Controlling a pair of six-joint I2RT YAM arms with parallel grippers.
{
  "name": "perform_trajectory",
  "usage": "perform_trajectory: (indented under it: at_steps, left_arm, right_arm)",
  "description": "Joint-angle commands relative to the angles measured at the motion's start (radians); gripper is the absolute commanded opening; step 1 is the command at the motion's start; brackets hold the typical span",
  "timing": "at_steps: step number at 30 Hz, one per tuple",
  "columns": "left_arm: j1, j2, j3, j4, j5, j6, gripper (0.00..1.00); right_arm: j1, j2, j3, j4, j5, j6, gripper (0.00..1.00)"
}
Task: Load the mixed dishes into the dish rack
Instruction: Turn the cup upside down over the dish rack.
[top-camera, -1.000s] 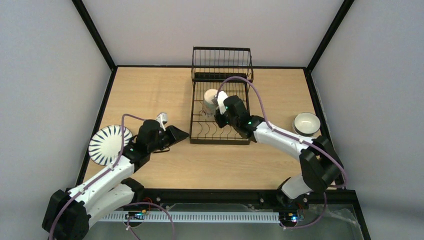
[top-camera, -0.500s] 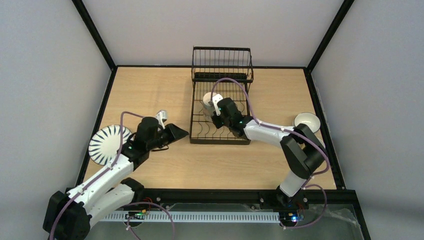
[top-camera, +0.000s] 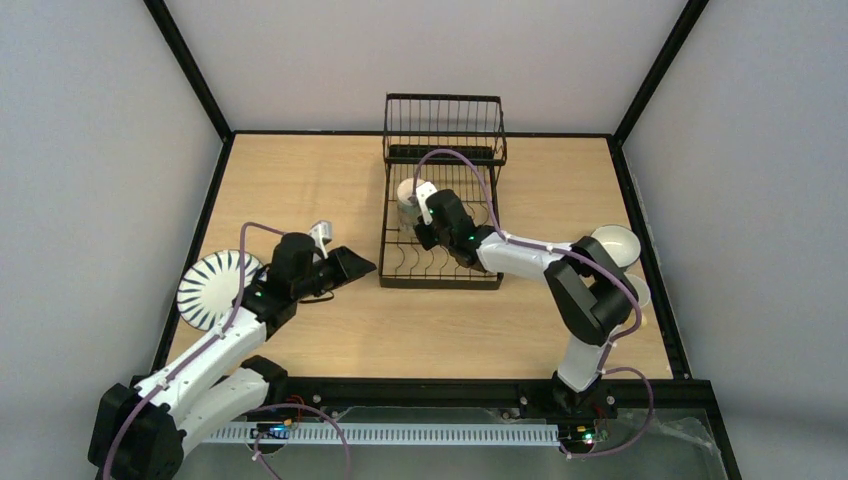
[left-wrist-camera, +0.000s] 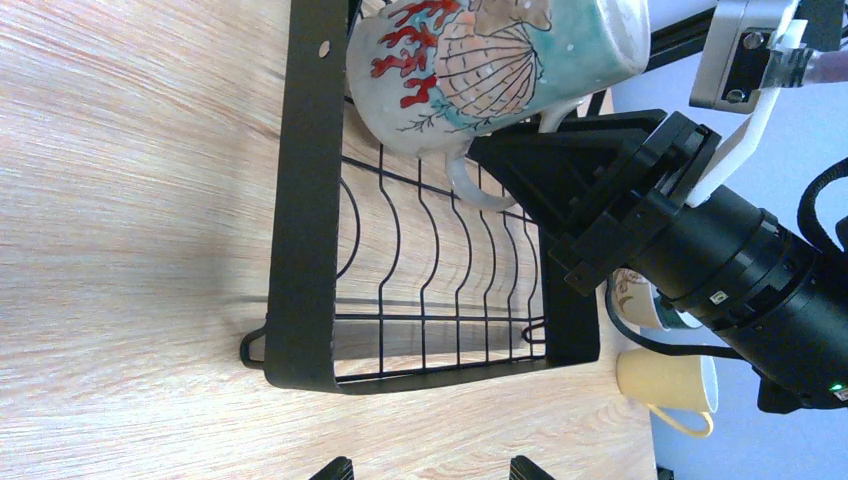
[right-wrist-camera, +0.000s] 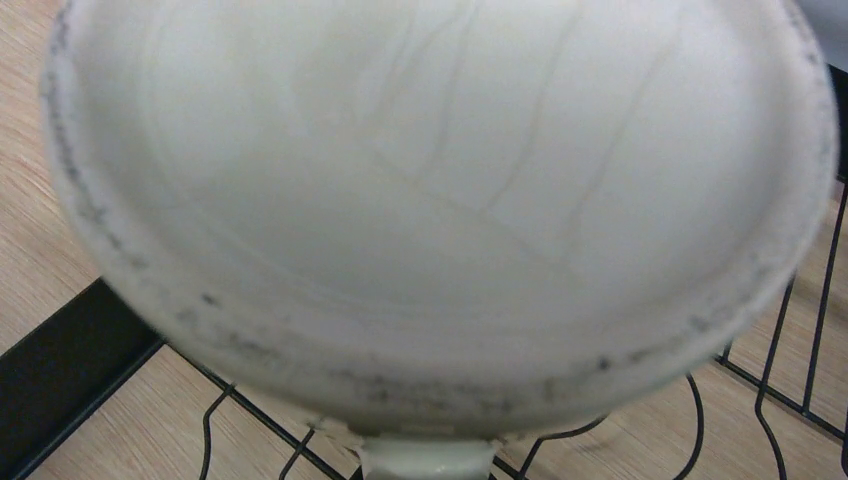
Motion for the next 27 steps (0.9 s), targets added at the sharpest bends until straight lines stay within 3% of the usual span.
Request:
perform_trajectory:
  at_steps: [1, 4, 24, 27]
  left_arm:
    - [0.01, 0.014, 0.027, -0.027, 0.019, 0.022, 0.91]
    - [0.014, 0.018, 0.027, -0.028, 0.024, 0.026, 0.99]
    - [0.051, 0.016, 0.043, -0.09, 0.043, 0.067, 0.99]
    - [0.056, 0.016, 0.044, -0.096, 0.046, 0.072, 0.99]
  right_arm:
    - [0.006, 0.007, 0.06, 0.153, 0.016, 0.002, 0.0]
    - [0.006, 0.025, 0.072, 0.152, 0.019, 0.002, 0.0]
    - [0.004, 0.109, 0.132, 0.15, 0.077, 0.043, 0.0]
    - [-0.003, 0.115, 0.133, 0.146, 0.085, 0.055, 0.09]
